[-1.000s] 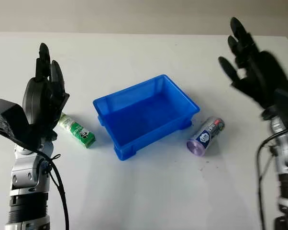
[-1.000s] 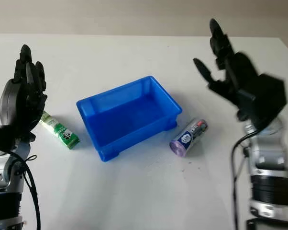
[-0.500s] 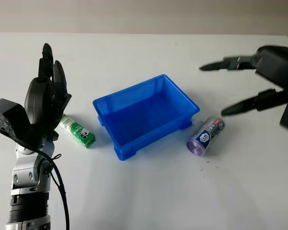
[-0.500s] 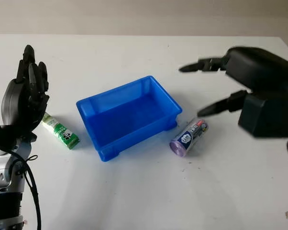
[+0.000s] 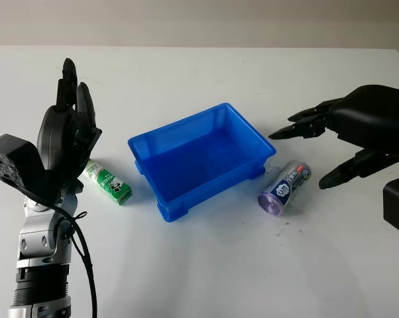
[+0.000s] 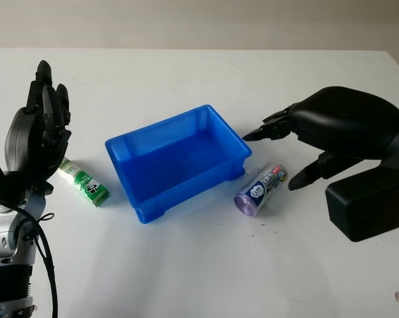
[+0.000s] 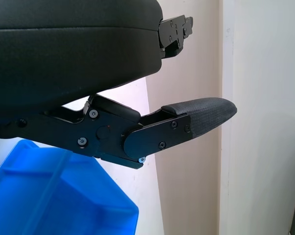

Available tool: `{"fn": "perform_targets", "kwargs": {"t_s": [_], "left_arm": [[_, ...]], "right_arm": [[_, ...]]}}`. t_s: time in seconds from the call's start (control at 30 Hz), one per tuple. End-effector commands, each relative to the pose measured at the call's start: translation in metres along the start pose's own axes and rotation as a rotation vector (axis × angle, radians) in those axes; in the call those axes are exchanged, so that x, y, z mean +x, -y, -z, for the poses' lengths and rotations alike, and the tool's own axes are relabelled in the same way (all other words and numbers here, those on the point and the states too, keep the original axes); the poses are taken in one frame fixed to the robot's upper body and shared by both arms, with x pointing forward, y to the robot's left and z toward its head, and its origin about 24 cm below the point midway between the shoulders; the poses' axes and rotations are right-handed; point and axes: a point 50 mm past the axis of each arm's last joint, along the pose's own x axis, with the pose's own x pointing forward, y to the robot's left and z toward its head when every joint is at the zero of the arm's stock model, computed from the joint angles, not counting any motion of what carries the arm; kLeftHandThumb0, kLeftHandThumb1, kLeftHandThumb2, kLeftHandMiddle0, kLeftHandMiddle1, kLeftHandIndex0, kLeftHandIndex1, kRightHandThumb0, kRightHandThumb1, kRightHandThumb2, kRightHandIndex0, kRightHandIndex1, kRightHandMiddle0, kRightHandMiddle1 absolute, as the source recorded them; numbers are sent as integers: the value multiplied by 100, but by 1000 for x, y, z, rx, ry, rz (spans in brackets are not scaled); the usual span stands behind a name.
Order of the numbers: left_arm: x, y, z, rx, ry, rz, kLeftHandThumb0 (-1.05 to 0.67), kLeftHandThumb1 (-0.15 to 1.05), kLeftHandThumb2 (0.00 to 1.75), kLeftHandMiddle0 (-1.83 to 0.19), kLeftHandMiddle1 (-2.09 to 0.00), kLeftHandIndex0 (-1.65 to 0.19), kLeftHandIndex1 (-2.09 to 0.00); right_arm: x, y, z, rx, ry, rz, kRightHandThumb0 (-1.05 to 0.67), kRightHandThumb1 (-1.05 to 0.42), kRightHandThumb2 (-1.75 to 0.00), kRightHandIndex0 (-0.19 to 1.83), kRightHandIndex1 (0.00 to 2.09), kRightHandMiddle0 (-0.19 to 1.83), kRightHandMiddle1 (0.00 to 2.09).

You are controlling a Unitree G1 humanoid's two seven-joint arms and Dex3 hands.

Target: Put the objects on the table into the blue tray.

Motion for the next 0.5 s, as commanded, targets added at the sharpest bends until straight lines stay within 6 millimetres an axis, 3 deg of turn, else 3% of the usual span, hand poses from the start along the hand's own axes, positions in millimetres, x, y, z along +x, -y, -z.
{"fn": "perform_targets", "kwargs": {"t_s": [0.0,0.47], "left_arm": [[3,-1,-7,3,25,3,-73,105,70,19,0,19,0],[4,-1,-7,0,21,8,-73,105,69,19,0,19,0]], "right_arm": [[-1,2,1,-22,0,-2,-44,-78,-6,60,11,65,10],[-5,-5,0,-17,33,3,-42,-79,-6,65,12,71,11]]}}
